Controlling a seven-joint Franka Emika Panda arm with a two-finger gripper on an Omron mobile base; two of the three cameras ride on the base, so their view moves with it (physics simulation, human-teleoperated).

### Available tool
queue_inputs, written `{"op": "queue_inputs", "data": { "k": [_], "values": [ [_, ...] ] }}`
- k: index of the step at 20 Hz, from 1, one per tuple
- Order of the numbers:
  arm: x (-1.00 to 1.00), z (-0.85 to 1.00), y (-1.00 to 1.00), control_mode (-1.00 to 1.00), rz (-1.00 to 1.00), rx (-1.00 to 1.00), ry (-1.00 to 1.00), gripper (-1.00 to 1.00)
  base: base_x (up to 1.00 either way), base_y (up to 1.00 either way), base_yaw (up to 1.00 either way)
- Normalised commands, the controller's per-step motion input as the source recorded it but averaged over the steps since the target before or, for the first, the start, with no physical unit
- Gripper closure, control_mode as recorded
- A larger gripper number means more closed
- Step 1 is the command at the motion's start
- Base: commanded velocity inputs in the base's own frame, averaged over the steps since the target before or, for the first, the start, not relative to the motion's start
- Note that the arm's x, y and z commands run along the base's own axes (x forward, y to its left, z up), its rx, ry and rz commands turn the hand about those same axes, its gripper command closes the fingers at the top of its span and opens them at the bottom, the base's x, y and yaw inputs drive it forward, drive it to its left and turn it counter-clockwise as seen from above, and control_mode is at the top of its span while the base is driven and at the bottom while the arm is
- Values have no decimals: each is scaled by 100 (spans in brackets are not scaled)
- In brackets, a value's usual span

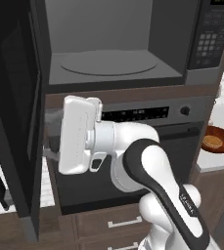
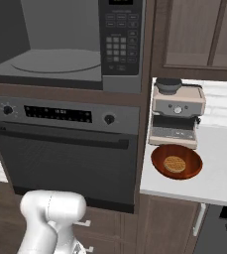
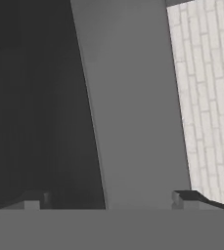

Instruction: Open the microwave, place the bowl with waffle inside the microwave, then close the microwave door and turn it on.

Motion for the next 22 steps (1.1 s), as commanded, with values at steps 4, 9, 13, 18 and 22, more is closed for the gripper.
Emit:
{"op": "queue_inputs", "data": {
  "k": [4, 9, 13, 18, 22],
  "values": [
    [0, 0, 47, -100, 0, 0, 0, -100, 0, 0, 0],
    [1, 0, 44, -100, 0, 0, 0, -100, 0, 0, 0],
    [3, 0, 37, -100, 0, 0, 0, -100, 0, 0, 0],
    [6, -11, -51, -100, -2, -4, 0, -100, 0, 0, 0],
    [1, -2, -99, -100, -5, -3, 0, -100, 0, 0, 0]
  ]
}}
